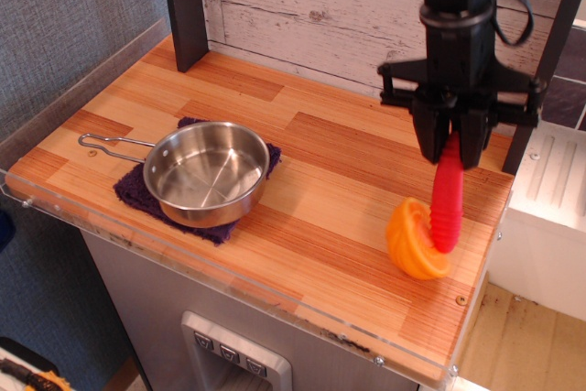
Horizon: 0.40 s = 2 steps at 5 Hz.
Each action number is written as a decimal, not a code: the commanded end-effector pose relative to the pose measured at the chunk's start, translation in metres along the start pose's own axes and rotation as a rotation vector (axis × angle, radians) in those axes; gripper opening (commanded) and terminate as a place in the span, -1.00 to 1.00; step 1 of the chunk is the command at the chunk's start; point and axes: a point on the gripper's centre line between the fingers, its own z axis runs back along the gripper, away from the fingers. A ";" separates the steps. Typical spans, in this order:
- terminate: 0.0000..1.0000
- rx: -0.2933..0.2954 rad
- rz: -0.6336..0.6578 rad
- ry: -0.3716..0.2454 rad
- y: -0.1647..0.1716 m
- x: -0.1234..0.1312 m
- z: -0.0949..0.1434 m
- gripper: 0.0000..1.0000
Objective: Move red spoon to the right of the orange slice.
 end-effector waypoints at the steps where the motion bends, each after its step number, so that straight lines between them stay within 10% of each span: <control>1: -1.00 -0.051 -0.010 -0.169 0.015 -0.009 0.052 -1.00; 2: -1.00 -0.111 -0.002 -0.239 0.020 -0.010 0.074 -1.00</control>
